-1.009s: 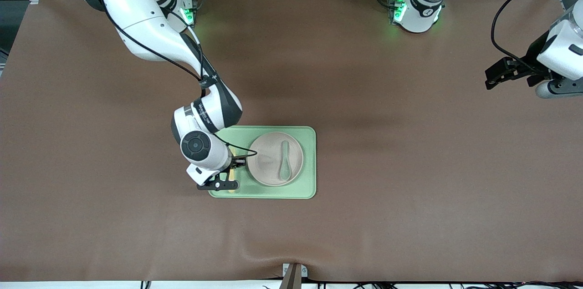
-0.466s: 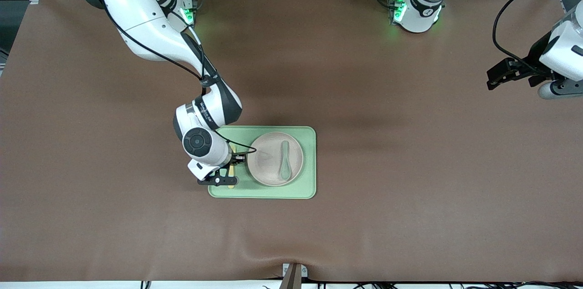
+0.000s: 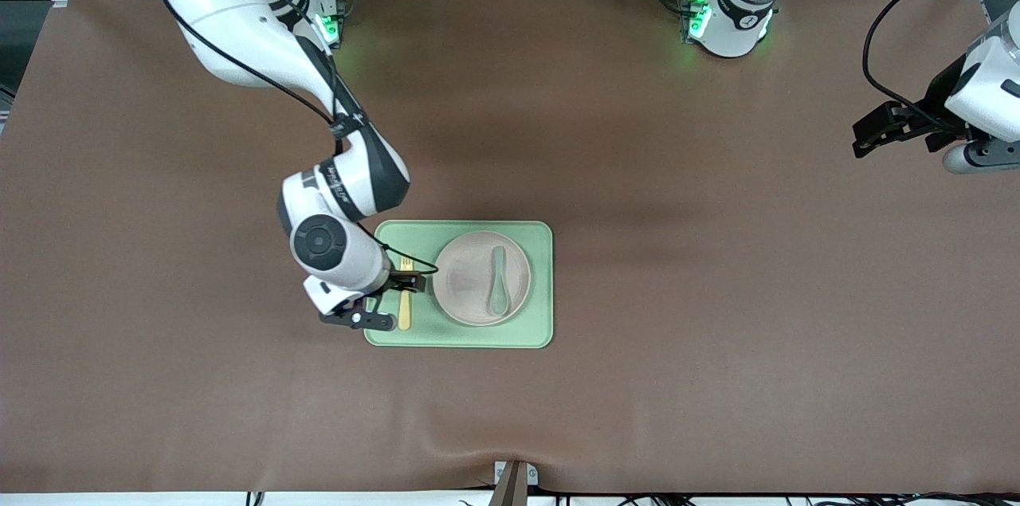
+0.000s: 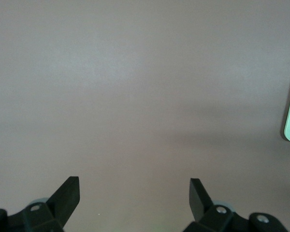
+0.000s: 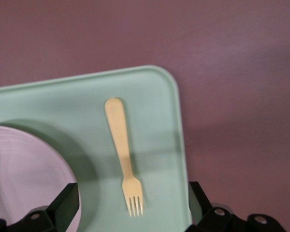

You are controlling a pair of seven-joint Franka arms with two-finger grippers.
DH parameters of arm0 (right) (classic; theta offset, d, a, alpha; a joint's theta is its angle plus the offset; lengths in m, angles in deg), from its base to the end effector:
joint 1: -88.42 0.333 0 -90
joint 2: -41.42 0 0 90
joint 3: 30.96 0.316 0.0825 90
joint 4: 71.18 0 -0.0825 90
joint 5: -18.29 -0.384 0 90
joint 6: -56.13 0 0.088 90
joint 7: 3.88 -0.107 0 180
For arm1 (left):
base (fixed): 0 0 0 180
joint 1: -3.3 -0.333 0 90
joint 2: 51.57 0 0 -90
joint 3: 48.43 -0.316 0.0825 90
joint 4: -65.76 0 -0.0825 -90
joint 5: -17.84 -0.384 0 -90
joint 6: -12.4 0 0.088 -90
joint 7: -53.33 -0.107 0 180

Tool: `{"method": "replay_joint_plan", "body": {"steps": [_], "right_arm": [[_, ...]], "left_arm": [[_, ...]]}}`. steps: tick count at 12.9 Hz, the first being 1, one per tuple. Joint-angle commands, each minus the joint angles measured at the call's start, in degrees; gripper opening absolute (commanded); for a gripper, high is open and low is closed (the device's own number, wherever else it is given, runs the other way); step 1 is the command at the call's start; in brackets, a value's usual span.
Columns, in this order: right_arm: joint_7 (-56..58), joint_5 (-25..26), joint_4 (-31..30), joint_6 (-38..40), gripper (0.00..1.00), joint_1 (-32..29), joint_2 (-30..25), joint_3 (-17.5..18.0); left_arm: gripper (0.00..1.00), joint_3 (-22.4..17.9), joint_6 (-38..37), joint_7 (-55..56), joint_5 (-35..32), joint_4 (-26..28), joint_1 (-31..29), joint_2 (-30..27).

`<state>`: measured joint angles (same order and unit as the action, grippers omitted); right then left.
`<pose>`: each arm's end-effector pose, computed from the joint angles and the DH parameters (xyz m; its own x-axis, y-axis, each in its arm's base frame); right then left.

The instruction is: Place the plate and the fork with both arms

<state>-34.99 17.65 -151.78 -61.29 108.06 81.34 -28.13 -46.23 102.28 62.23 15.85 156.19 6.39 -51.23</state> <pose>0.6685 0.2697 0.2873 0.9839 -0.1655 -0.0673 -0.1663 -0.9860 -0.0076 0.5538 -0.0475 0.6175 0.9980 0.0629 -0.0100 0.0625 -0.9974 -0.0365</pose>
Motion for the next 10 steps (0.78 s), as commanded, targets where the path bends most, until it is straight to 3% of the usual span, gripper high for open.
{"method": "replay_joint_plan", "body": {"steps": [1, 5, 10], "right_arm": [[-1.3, -3.9, -0.8, 8.9, 1.00, -4.2, -7.8, 0.7], [2.0, -4.6, -0.3, 17.1, 1.00, -11.5, -15.3, 0.9], [20.4, -4.8, -1.1, 25.0, 1.00, -22.0, -23.0, 0.9]], "left_arm": [[1.00, -0.3, -0.6, -1.3, 0.8, 0.0, 0.0, -0.5], [1.00, -0.3, -0.6, -1.3, 0.8, 0.0, 0.1, -0.7], [1.00, -0.2, -0.6, -1.3, 0.8, 0.0, 0.2, -0.9]]}}
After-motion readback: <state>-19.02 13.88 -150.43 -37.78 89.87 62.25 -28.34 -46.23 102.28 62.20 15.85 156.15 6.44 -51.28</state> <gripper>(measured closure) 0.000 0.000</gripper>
